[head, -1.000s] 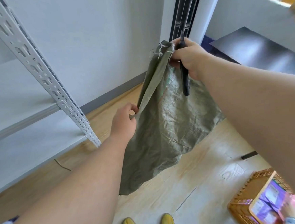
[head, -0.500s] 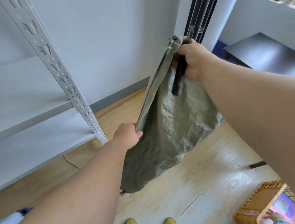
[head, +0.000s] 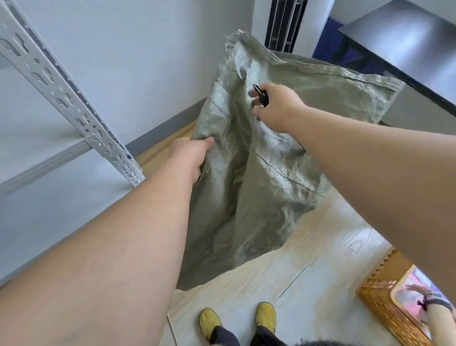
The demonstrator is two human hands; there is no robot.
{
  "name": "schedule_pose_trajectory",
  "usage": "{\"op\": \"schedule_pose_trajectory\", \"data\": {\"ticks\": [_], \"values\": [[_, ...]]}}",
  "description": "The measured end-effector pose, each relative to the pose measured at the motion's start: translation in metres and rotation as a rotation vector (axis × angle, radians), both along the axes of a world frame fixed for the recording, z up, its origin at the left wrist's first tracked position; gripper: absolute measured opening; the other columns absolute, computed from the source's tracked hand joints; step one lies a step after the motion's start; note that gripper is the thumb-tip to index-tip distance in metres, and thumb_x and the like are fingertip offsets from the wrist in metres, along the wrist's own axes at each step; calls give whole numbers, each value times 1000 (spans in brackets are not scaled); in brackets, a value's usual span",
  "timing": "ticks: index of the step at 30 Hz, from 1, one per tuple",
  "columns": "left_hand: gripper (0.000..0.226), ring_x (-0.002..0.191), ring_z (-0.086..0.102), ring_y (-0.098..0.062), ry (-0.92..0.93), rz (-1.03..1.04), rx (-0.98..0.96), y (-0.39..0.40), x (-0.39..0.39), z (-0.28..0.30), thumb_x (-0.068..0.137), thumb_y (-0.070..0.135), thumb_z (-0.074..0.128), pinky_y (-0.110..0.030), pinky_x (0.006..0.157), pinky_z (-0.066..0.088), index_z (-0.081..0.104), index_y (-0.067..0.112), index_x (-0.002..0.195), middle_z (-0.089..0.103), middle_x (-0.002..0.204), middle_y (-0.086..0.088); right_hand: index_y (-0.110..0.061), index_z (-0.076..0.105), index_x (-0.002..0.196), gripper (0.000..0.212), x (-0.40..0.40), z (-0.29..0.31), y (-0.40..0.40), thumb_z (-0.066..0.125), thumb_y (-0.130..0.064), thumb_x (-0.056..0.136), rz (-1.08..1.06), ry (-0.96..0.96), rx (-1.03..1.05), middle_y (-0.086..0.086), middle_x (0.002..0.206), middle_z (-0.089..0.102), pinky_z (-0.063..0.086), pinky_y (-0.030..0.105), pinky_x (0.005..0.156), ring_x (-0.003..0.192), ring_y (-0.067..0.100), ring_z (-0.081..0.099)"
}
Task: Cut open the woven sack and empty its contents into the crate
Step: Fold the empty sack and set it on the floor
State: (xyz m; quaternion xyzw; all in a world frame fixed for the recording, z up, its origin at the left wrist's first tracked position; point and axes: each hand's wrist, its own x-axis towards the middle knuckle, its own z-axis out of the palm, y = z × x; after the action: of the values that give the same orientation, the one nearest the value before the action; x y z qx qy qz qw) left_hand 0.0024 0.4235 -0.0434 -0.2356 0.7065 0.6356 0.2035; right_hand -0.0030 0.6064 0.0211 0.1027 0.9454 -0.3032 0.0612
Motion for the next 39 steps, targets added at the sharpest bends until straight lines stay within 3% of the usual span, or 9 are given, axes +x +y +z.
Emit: {"op": "schedule_pose_trajectory", "data": {"ticks": [5,12,18,21,24,30,32,35,39], "values": [[45,100,62,-25,-35,241,56,16,-19,9,82,24,73,-36,88,50,58,6,120,64,116,-7,-14,61,101,22,27,-29,20,66,-32,87,-320,-2,-44,2,96,64,46,31,61,81,23,58],[51,126,51,-23,-72,22,98,11,-44,47,87,29,68,-41,110,36,53,8,132,56,134,-5,-12,57,110,63,79,-87,44,79,-55,70,-798,-171,-470,4,92,63,51,38,76,89,26,62],[18,83,68,-23,-120,-18,150,-22,-59,84,93,24,59,-40,89,51,64,7,88,71,86,-8,-16,61,118,72,71,-86,51,80,-59,64,-856,-36,-668,4,98,70,55,42,88,80,21,61],[37,118,57,-23,-35,33,176,-50,-71,95,87,30,66,-45,107,39,62,7,117,60,130,-8,-14,62,98,56,67,-80,52,86,-49,63,-801,-188,-900,-1,54,60,51,29,54,46,14,51],[54,135,40,-24,151,5,155,-72,-78,91,84,35,69,-47,111,32,55,15,132,47,145,-8,-16,60,91,35,53,-77,45,85,-30,72,-796,-214,-1085,-4,53,51,41,20,40,35,7,40],[8,69,68,-11,344,-131,-89,-87,-87,89,85,9,68,-28,67,54,65,16,88,71,73,3,-21,65,100,35,19,-62,60,73,-47,78,-766,63,-543,-7,72,57,52,36,77,73,20,59],[8,77,69,-12,394,-60,93,-78,-91,94,87,15,68,-30,75,55,65,17,95,73,81,3,-24,64,95,33,4,-60,63,71,-51,77,-753,97,-510,-7,78,60,53,37,81,80,21,61],[34,103,62,-18,209,-271,-102,-59,-87,77,80,31,74,-36,95,44,64,12,107,70,105,-1,-23,65,97,33,-23,-60,65,74,-47,77,-774,63,-737,-3,62,56,50,31,60,50,15,51],[19,107,62,-25,186,-85,-75,-48,-99,54,81,14,74,-35,94,45,58,9,88,68,95,-6,-21,64,85,30,-55,-69,87,81,-42,73,-571,-58,-848,-4,53,50,46,26,49,40,10,43]]}}
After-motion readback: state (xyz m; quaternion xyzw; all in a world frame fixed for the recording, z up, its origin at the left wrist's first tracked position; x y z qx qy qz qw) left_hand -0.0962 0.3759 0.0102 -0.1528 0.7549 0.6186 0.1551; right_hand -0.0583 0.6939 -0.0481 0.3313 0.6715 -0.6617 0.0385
